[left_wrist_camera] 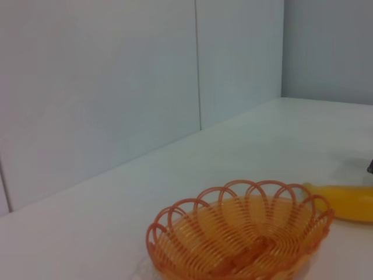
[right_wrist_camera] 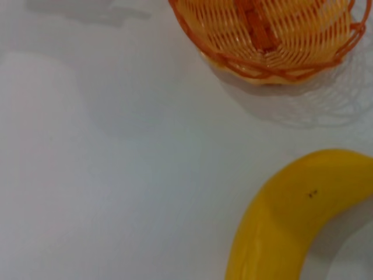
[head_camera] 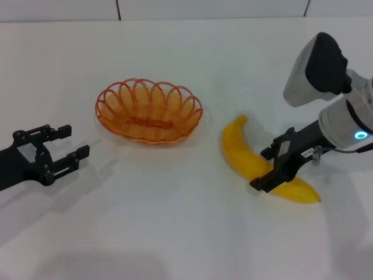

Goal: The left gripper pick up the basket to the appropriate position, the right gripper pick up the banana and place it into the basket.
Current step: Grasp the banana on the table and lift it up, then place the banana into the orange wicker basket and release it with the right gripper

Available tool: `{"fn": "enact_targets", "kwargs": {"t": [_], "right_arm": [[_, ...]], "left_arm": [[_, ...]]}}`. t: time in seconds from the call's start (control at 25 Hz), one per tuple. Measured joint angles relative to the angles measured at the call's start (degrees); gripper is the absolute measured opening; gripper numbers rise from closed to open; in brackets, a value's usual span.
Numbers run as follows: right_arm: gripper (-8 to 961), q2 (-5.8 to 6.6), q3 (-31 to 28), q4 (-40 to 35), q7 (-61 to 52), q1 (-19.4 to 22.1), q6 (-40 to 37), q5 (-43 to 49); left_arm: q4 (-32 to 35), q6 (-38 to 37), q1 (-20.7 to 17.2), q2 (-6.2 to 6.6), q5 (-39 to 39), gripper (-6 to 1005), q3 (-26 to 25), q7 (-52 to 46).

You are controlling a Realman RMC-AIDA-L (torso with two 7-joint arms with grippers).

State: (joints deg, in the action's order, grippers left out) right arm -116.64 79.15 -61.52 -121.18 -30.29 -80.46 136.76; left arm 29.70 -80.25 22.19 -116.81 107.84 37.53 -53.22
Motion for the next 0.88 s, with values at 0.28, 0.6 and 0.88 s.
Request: {"fn": "enact_targets", "kwargs": {"t": [0.28, 0.6, 0.88], "right_arm": [[771, 0.08, -0.3, 0.4, -0.5, -0.5, -0.1, -0.1], [504, 0.1, -3.2, -5.0, -0.5, 0.3, -2.5, -0.5], [476, -0.24, -3.3, -13.8, -0.4, 1.5, -1.0, -1.7]], "left_arm": [[0.0, 0.0, 0.1, 0.0, 0.0, 589, 0.0, 0.0], [0.0, 0.0, 0.0, 0.0, 0.0, 589, 0.0, 0.0], [-0.1, 0.0, 0.0, 0.0, 0.0, 589, 0.0, 0.0]]}}
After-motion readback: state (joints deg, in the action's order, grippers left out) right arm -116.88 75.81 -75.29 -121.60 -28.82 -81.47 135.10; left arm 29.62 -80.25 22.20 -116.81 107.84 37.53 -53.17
